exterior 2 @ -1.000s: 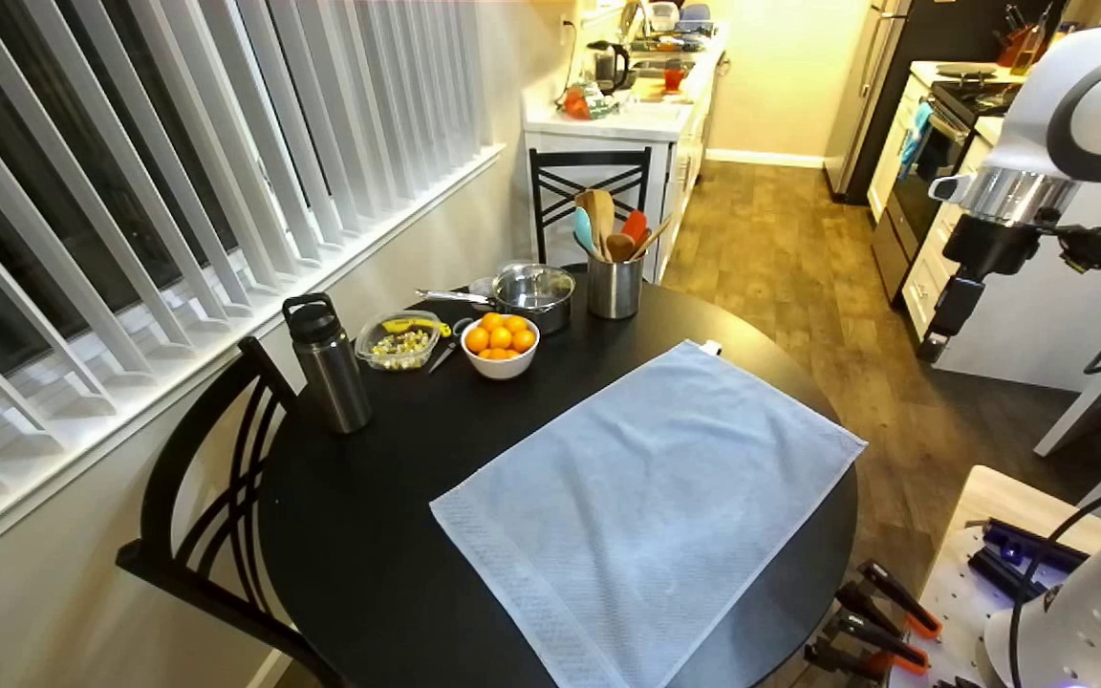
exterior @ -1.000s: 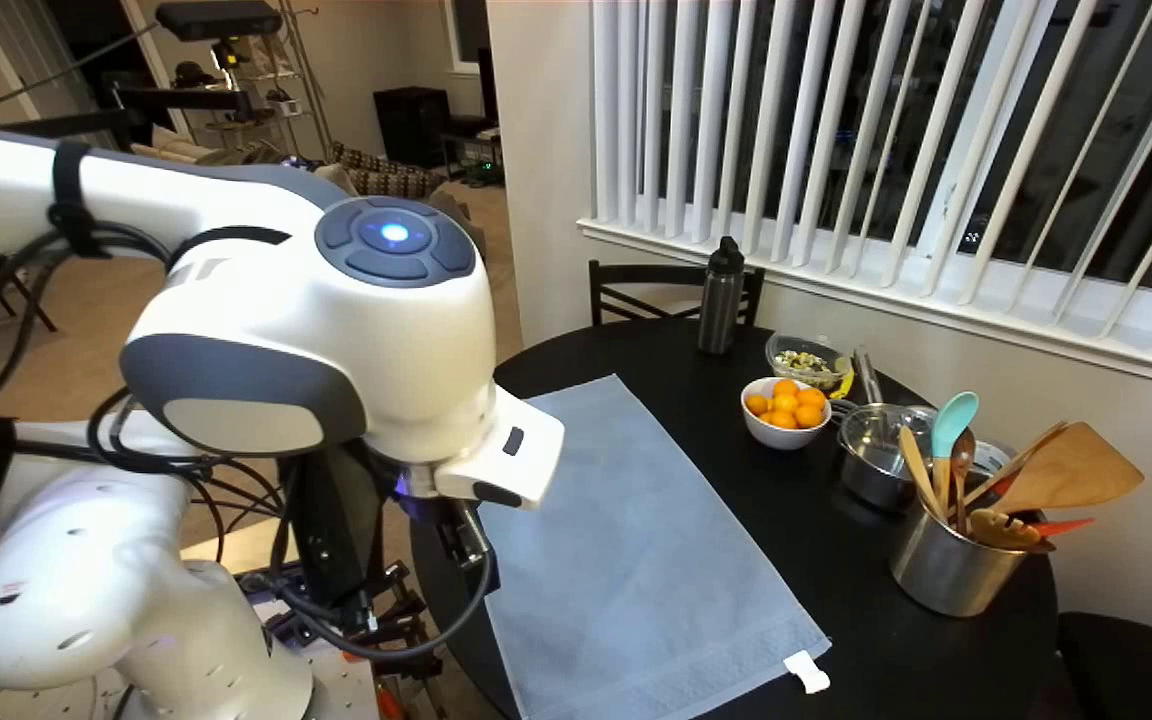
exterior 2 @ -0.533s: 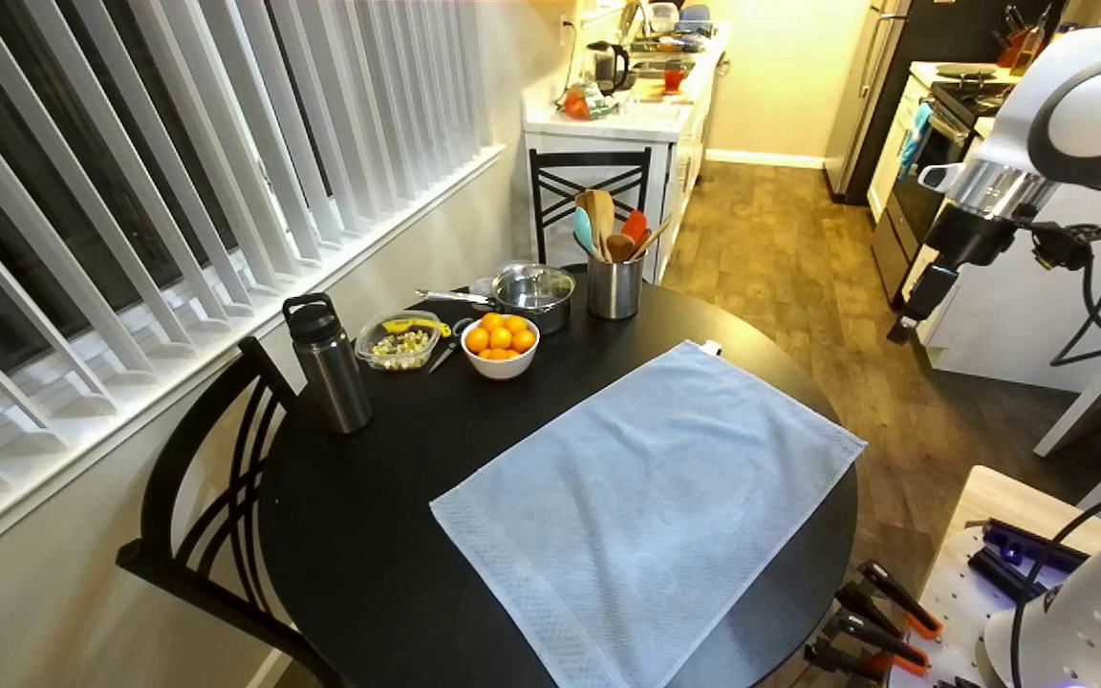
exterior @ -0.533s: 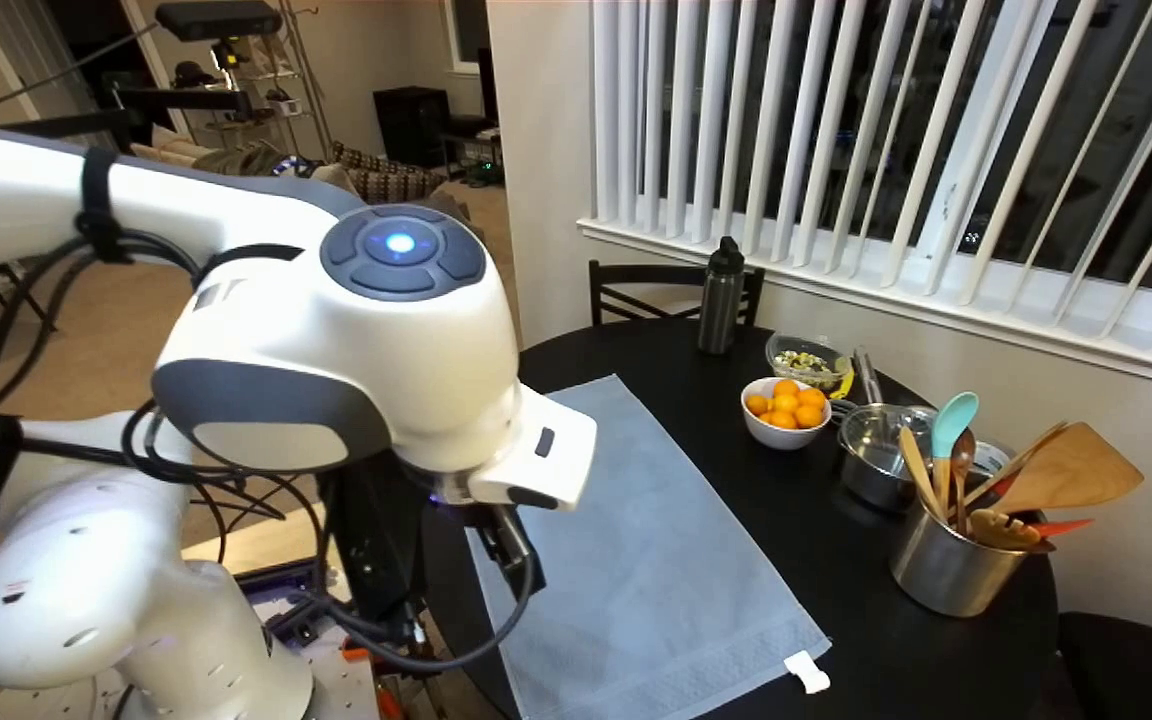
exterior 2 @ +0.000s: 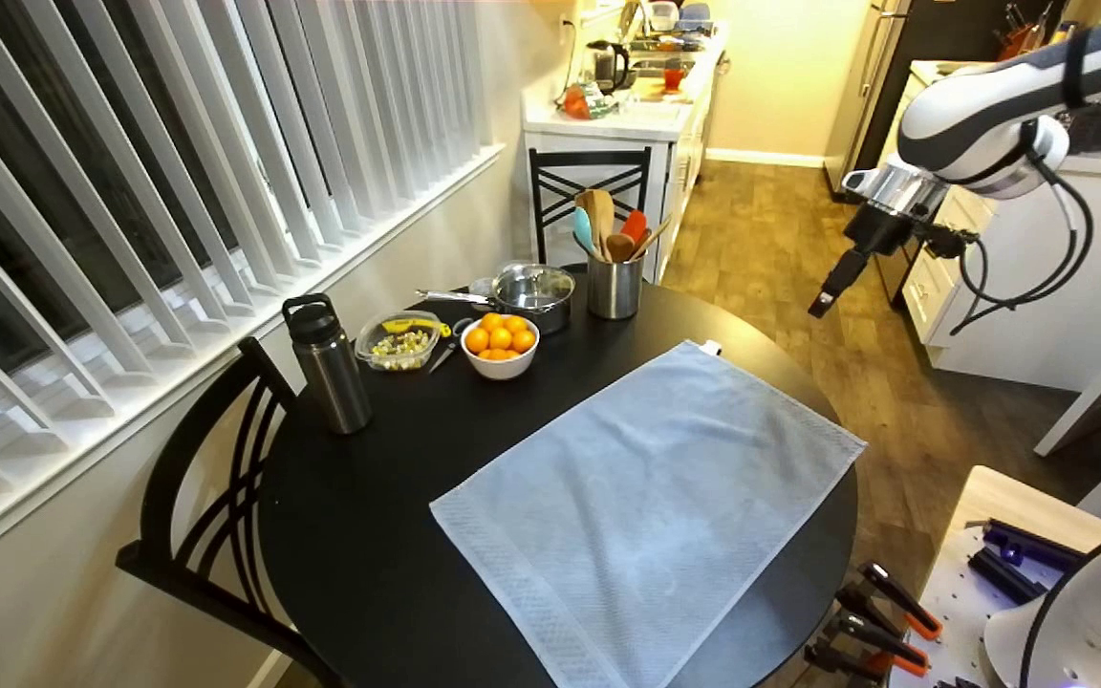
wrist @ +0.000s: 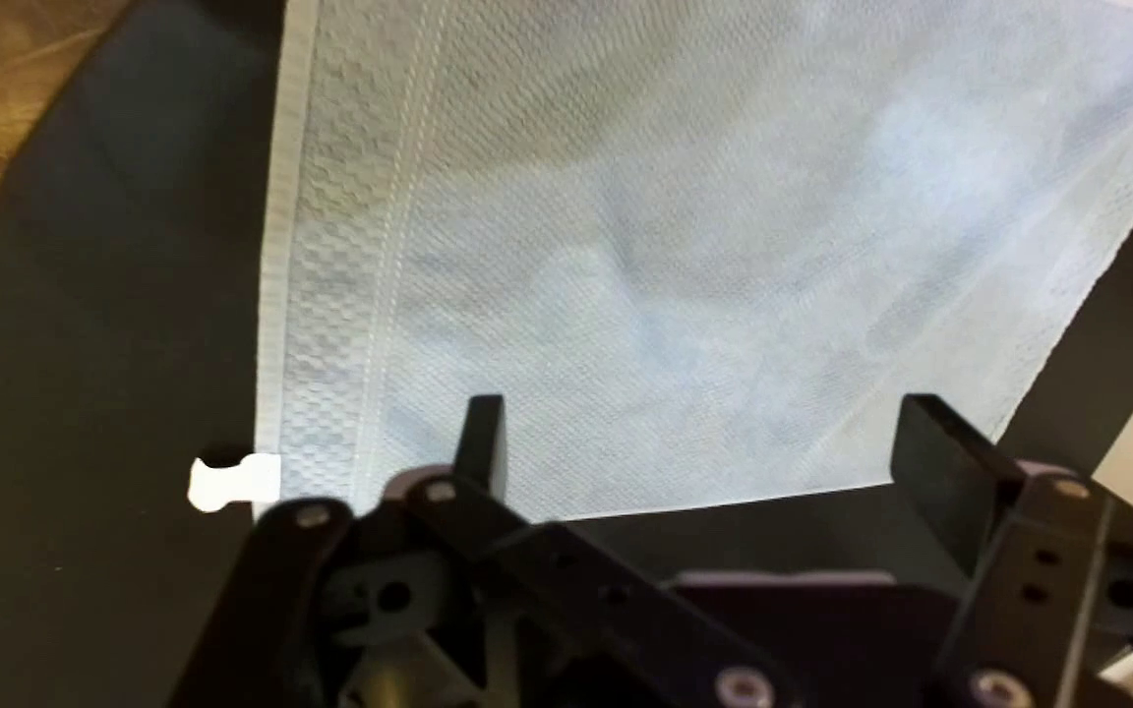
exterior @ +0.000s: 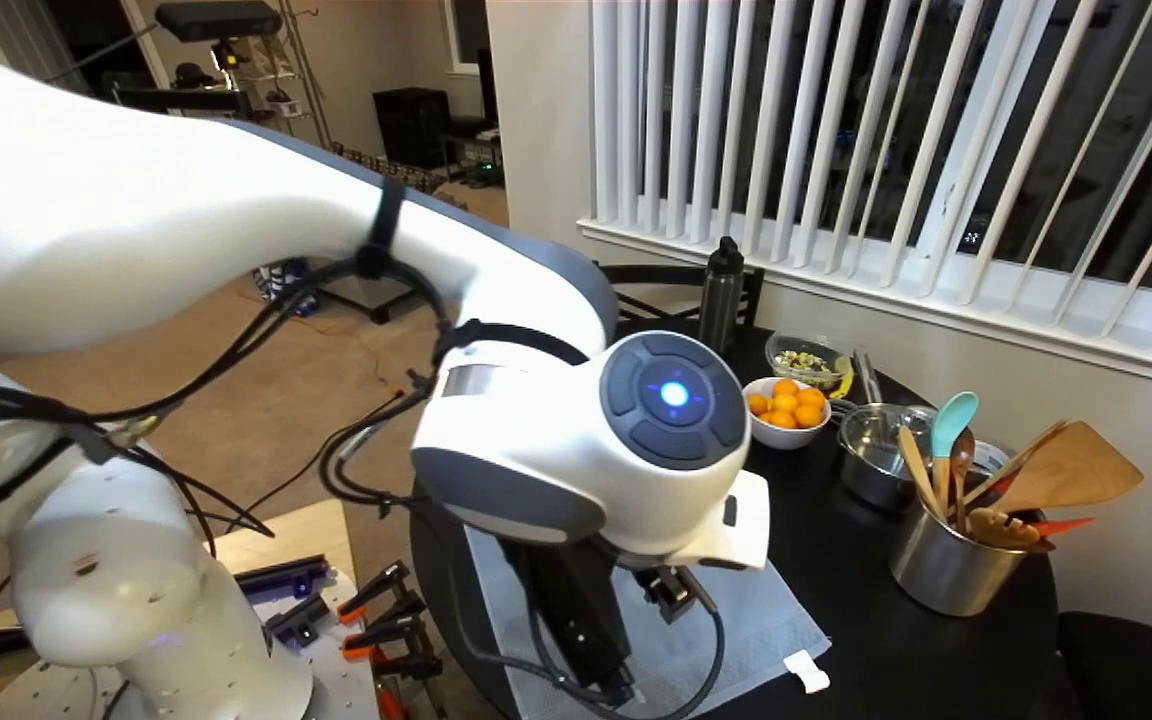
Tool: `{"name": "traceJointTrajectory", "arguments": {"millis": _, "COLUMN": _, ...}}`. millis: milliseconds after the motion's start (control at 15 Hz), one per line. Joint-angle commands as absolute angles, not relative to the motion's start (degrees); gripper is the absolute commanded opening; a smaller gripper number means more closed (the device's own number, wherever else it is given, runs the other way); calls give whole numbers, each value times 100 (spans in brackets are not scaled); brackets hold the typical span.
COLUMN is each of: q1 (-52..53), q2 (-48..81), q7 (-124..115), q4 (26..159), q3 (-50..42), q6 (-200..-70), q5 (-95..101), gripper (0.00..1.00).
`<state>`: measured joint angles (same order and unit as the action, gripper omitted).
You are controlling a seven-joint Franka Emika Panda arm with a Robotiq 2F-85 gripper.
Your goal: Fold the towel on the table
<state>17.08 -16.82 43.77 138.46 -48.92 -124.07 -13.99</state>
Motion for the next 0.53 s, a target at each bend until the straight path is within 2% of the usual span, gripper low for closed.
{"name": "traceJointTrajectory", "arguments": {"millis": 0, "q1": 2522, "q2": -397, "q7": 5228, "q4": 13057, "q3": -5471, "q6": -11895, "q5": -2460, "gripper": 100}}
{"name": "traceJointTrajectory", "arguments": {"millis": 67, "q1": 1854, "q2": 23, "q7": 5454, "q4": 12932, "q3": -4804, "q6": -11693, "q5": -2842, "gripper": 100}}
{"name": "traceJointTrajectory", "arguments": {"millis": 467, "q1": -180, "q2": 1242, "q7": 5469, "q4": 12697, "q3": -3011, "q6": -11584, "q5": -3070, "gripper": 100}}
